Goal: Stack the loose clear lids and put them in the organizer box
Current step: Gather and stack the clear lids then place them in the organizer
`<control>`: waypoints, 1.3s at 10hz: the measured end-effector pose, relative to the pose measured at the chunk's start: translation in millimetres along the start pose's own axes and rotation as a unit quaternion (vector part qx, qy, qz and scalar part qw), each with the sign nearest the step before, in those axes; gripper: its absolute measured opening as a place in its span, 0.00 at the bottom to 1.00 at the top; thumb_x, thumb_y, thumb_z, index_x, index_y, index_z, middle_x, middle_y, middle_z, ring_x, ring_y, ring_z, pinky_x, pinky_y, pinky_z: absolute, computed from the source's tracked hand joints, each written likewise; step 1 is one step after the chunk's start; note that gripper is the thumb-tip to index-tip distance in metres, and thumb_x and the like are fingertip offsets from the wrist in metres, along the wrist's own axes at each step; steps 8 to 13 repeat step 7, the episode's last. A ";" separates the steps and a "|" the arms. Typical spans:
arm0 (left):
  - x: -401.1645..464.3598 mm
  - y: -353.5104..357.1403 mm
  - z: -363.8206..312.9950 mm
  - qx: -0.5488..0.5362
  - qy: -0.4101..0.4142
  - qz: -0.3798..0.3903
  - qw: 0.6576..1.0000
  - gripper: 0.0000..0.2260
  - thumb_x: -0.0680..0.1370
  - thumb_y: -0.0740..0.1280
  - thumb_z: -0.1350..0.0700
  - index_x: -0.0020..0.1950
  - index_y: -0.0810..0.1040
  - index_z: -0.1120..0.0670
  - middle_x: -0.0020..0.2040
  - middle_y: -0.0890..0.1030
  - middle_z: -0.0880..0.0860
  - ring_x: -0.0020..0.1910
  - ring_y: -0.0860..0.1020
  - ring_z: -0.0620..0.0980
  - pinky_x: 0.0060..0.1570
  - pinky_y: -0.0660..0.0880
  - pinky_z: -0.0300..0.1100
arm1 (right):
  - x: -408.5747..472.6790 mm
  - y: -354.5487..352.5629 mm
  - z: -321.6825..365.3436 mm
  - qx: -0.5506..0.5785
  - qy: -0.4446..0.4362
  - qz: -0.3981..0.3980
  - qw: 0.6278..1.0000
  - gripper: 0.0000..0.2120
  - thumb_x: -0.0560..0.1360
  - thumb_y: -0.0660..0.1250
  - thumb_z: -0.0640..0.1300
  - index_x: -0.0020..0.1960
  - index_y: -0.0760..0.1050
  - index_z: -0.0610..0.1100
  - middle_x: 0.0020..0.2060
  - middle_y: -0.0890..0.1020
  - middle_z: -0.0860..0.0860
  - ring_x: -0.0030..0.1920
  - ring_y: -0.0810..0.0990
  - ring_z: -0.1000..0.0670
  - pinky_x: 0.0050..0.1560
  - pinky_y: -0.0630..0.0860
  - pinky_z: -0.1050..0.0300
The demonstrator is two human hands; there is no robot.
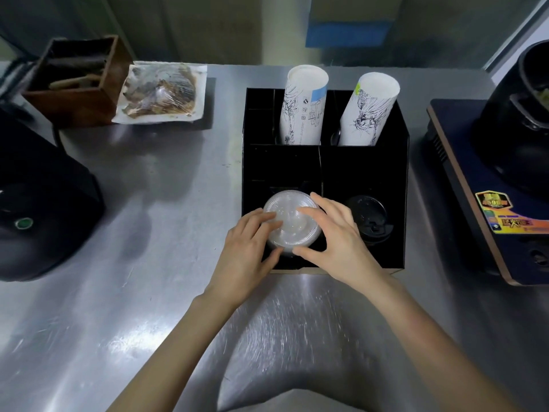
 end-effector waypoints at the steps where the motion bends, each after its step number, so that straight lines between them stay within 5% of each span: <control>1: 1.0 -3.1 0.0 -0.007 -0.003 0.008 1.000 0.19 0.71 0.58 0.48 0.57 0.72 0.56 0.59 0.75 0.57 0.61 0.65 0.51 0.55 0.69 0.51 | -0.9 -1.2 1.8 0.000 -0.001 0.008 1.000 0.29 0.68 0.70 0.50 0.66 0.64 0.51 0.73 0.56 0.52 0.71 0.50 0.54 0.71 0.53 0.52; 4: 10.9 -18.1 -8.6 0.017 0.006 0.029 0.999 0.20 0.71 0.58 0.43 0.56 0.71 0.55 0.59 0.72 0.57 0.58 0.70 0.56 0.55 0.66 0.46 | -5.1 -13.9 9.0 -0.025 -0.013 0.044 0.999 0.28 0.71 0.66 0.52 0.68 0.61 0.49 0.75 0.48 0.50 0.73 0.45 0.53 0.72 0.50 0.49; 7: 23.9 -35.4 -12.2 0.059 -0.015 0.029 0.998 0.28 0.70 0.52 0.40 0.64 0.67 0.55 0.67 0.68 0.59 0.65 0.66 0.58 0.60 0.63 0.51 | 2.3 -38.0 17.3 -0.079 -0.008 0.063 0.995 0.27 0.73 0.63 0.52 0.69 0.58 0.50 0.75 0.50 0.48 0.74 0.43 0.50 0.73 0.46 0.49; 13: 23.9 -35.4 -12.2 0.059 -0.015 0.029 0.998 0.28 0.70 0.52 0.40 0.64 0.67 0.55 0.67 0.68 0.59 0.65 0.66 0.58 0.60 0.63 0.51 | 2.3 -38.0 17.3 -0.079 -0.008 0.063 0.995 0.27 0.73 0.63 0.52 0.69 0.58 0.50 0.75 0.50 0.48 0.74 0.43 0.50 0.73 0.46 0.49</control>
Point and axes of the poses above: each hand's wrist, its own x-axis towards the middle knuckle, its own y-axis out of the palm, z = x × y, the point moved 2 cm from there along x, towards the middle knuckle
